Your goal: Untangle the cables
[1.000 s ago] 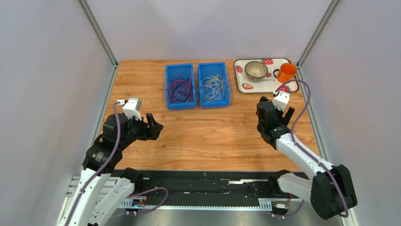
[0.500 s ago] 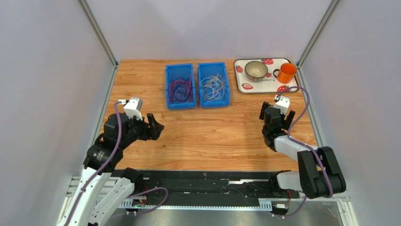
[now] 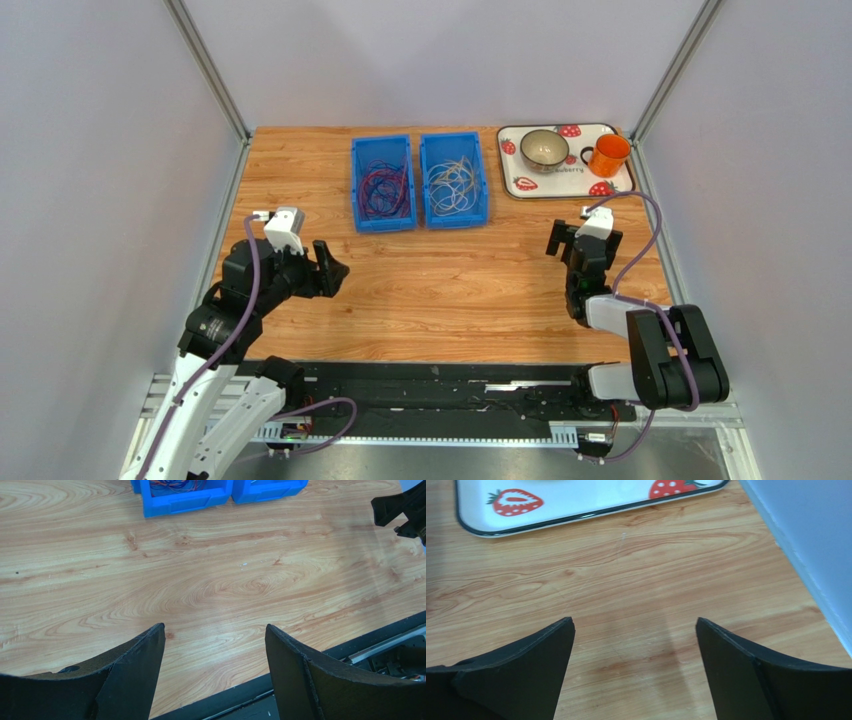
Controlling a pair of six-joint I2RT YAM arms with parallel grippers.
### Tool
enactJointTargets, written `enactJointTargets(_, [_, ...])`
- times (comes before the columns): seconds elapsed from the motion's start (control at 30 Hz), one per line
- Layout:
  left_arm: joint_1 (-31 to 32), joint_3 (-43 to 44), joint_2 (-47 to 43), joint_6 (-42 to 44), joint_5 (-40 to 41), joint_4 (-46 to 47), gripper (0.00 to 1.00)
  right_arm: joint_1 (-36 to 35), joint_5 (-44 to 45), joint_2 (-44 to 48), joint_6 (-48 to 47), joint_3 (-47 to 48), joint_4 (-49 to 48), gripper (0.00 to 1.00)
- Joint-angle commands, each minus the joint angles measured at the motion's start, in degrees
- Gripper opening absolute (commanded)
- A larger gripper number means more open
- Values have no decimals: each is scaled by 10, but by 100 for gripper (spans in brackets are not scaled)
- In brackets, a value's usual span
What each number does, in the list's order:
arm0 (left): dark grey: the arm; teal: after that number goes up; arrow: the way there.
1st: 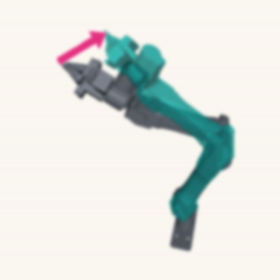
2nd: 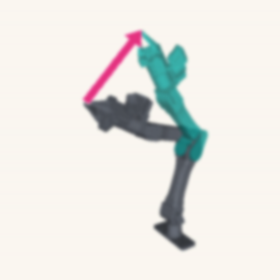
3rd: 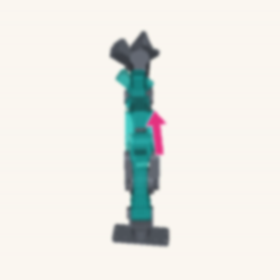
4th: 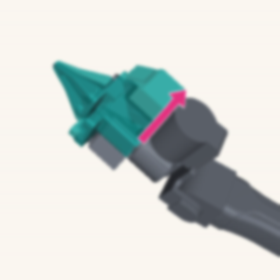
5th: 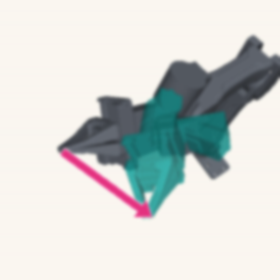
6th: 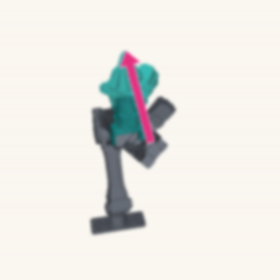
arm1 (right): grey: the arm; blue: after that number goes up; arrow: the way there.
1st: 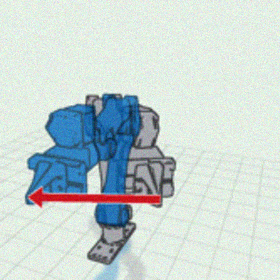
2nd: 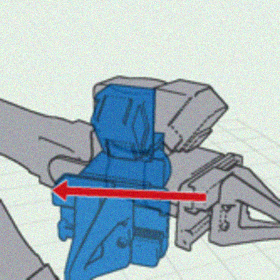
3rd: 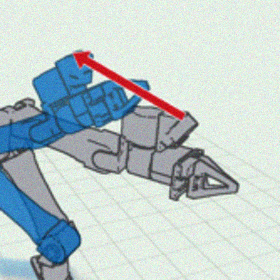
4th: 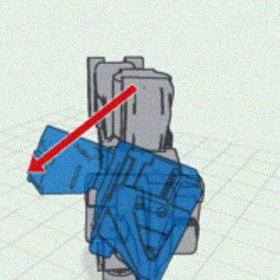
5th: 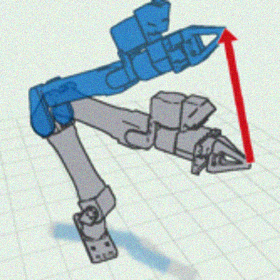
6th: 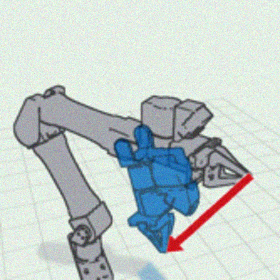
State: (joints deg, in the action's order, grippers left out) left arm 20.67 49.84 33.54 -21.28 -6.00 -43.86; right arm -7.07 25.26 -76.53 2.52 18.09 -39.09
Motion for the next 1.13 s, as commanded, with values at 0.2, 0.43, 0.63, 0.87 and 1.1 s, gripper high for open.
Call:
enactJointTargets(0.2, [2,-4,-4,11,-8,20,81,36,-142,-9,-11,-44,-148,99])
enactJointTargets(0.43, [2,-5,-6,11,-3,18,80,33,-125,-3,-9,-35,-121,100])
enactJointTargets(0.63, [-1,-5,1,9,-3,19,80,32,-125,-3,-9,-35,-121,100])
enactJointTargets(0.87, [-1,-5,3,8,-2,20,80,32,-125,-4,-9,-36,-121,100])
enactJointTargets(1.1, [-1,-5,0,8,-2,18,79,33,-125,-3,-9,-35,-121,100])
